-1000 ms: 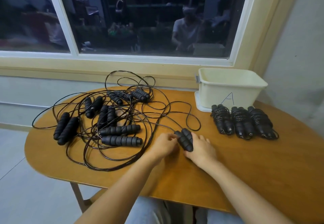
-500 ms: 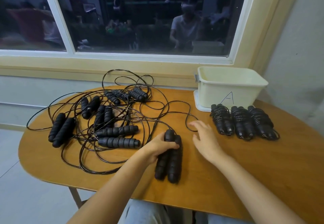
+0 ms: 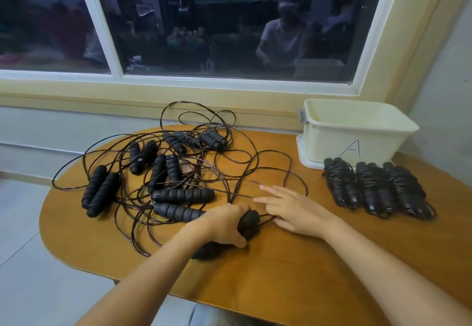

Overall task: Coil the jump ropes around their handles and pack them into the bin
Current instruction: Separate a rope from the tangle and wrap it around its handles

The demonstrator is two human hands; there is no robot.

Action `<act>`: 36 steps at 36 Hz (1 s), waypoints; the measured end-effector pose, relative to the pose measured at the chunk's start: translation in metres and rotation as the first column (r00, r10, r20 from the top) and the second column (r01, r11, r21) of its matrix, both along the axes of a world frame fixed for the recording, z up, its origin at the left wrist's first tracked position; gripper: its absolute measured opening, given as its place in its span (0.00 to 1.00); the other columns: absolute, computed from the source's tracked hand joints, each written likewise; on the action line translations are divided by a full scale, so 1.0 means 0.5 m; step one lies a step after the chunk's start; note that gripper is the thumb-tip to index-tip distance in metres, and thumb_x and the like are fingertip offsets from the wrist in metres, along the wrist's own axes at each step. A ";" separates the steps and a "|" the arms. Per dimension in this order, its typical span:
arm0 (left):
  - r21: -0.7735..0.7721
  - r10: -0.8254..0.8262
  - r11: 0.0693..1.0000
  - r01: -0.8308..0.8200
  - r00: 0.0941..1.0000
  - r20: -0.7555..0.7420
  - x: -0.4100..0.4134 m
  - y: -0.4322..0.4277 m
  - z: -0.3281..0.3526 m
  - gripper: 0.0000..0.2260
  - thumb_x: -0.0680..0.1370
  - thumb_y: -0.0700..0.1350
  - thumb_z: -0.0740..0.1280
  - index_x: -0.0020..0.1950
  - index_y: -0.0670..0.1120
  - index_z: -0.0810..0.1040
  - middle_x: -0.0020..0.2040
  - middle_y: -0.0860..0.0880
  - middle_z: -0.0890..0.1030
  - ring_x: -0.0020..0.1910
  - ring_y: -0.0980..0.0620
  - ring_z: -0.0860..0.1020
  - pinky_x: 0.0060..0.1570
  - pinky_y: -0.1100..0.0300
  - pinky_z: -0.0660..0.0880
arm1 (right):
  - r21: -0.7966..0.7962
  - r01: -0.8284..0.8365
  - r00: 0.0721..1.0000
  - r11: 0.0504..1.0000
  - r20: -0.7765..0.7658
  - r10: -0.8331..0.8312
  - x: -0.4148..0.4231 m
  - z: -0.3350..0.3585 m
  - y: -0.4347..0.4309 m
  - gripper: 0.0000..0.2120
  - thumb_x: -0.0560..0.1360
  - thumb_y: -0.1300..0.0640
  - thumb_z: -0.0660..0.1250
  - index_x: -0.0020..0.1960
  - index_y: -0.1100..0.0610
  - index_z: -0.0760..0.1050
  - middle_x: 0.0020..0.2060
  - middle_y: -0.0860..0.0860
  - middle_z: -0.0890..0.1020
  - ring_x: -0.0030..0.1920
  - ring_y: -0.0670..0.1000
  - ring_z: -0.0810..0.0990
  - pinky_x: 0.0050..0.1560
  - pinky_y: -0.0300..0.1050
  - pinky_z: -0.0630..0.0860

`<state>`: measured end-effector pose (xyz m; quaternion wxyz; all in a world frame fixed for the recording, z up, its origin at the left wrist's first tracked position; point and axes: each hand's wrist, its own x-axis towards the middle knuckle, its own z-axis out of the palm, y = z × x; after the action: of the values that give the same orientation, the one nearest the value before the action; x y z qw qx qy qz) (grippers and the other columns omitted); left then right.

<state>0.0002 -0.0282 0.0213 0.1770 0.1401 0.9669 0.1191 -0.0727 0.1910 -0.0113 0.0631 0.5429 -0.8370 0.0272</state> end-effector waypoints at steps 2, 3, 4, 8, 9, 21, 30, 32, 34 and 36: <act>-0.044 0.004 0.999 -0.006 0.998 -0.064 -0.005 0.002 -0.009 0.24 0.71 0.51 0.75 0.63 0.48 0.70 0.54 0.47 0.79 0.50 0.47 0.78 0.49 0.52 0.80 | -0.018 -0.023 0.998 1.000 -0.063 0.022 0.000 0.000 0.008 0.08 0.79 0.56 0.65 0.42 0.49 0.69 0.72 0.47 0.72 0.79 0.50 0.55 0.78 0.48 0.50; -0.049 0.001 0.999 -0.005 0.997 -0.080 -0.007 0.002 -0.012 0.24 0.71 0.51 0.74 0.64 0.49 0.70 0.54 0.48 0.79 0.51 0.47 0.78 0.50 0.52 0.80 | -0.019 -0.021 0.997 1.000 -0.081 0.020 0.000 0.000 0.013 0.07 0.78 0.56 0.66 0.42 0.50 0.71 0.67 0.48 0.77 0.77 0.51 0.60 0.78 0.51 0.54; -0.052 -0.006 0.999 0.001 0.996 -0.093 -0.009 0.004 -0.013 0.24 0.72 0.51 0.74 0.65 0.49 0.70 0.55 0.48 0.79 0.51 0.47 0.78 0.50 0.52 0.80 | -0.019 -0.017 0.995 1.000 -0.095 0.016 -0.001 0.001 0.017 0.06 0.77 0.56 0.67 0.42 0.50 0.72 0.60 0.48 0.81 0.74 0.51 0.67 0.78 0.51 0.56; -0.073 -0.018 0.997 0.006 0.987 -0.162 -0.013 0.002 -0.018 0.24 0.72 0.51 0.74 0.64 0.49 0.70 0.54 0.48 0.79 0.51 0.47 0.78 0.43 0.57 0.75 | -0.028 0.015 0.983 0.999 -0.184 -0.020 -0.005 0.000 0.038 0.05 0.76 0.55 0.67 0.41 0.51 0.74 0.38 0.44 0.79 0.45 0.46 0.78 0.73 0.45 0.67; -0.072 -0.014 0.997 0.002 0.985 -0.169 -0.015 0.002 -0.019 0.24 0.72 0.51 0.74 0.64 0.48 0.69 0.54 0.49 0.79 0.50 0.48 0.78 0.42 0.58 0.73 | -0.040 0.027 0.979 0.999 -0.200 -0.035 -0.006 -0.001 0.042 0.05 0.76 0.54 0.68 0.42 0.51 0.75 0.37 0.44 0.79 0.41 0.45 0.77 0.65 0.43 0.74; -0.048 0.044 0.997 -0.057 0.969 -0.245 -0.019 0.002 -0.023 0.23 0.73 0.50 0.72 0.65 0.48 0.69 0.55 0.49 0.79 0.51 0.48 0.78 0.40 0.59 0.72 | -0.162 0.267 0.926 0.950 -0.228 -0.300 0.020 -0.012 0.083 0.08 0.71 0.59 0.75 0.48 0.50 0.81 0.48 0.46 0.83 0.50 0.51 0.80 0.44 0.45 0.75; 0.585 0.319 0.720 -0.375 0.926 0.201 -0.045 0.037 0.003 0.21 0.73 0.41 0.74 0.63 0.46 0.72 0.56 0.43 0.79 0.54 0.45 0.79 0.56 0.50 0.79 | -0.460 0.567 0.823 0.683 0.287 -0.490 0.059 -0.005 0.065 0.28 0.79 0.70 0.61 0.75 0.52 0.67 0.69 0.45 0.70 0.68 0.39 0.63 0.70 0.37 0.60; 0.679 0.358 0.569 -0.464 0.883 0.304 -0.047 0.058 0.008 0.17 0.73 0.40 0.74 0.59 0.46 0.73 0.56 0.41 0.79 0.54 0.43 0.80 0.55 0.50 0.79 | -0.465 0.682 0.732 0.565 0.450 -0.512 0.065 0.016 0.036 0.19 0.82 0.61 0.61 0.72 0.57 0.70 0.64 0.50 0.75 0.66 0.46 0.71 0.66 0.39 0.67; 0.722 0.364 0.434 -0.539 0.838 0.407 -0.050 0.084 0.004 0.17 0.73 0.41 0.74 0.58 0.47 0.73 0.56 0.42 0.79 0.55 0.43 0.80 0.56 0.49 0.79 | -0.282 0.814 0.515 0.508 0.756 -0.405 0.071 0.047 0.010 0.19 0.82 0.47 0.59 0.70 0.54 0.71 0.60 0.50 0.78 0.59 0.52 0.78 0.60 0.45 0.75; 0.731 0.348 0.346 -0.588 0.804 0.483 -0.046 0.113 -0.003 0.22 0.73 0.42 0.75 0.63 0.46 0.72 0.57 0.43 0.80 0.55 0.44 0.80 0.57 0.49 0.79 | -0.106 0.847 0.260 0.522 0.937 -0.233 0.074 0.067 -0.006 0.23 0.80 0.36 0.56 0.67 0.48 0.70 0.56 0.49 0.79 0.55 0.52 0.79 0.56 0.50 0.79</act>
<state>-0.0226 0.0281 0.0196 0.1579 -0.0925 0.7445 0.6421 -0.0359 0.1881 0.0222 -0.1743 0.0510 -0.8319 0.5244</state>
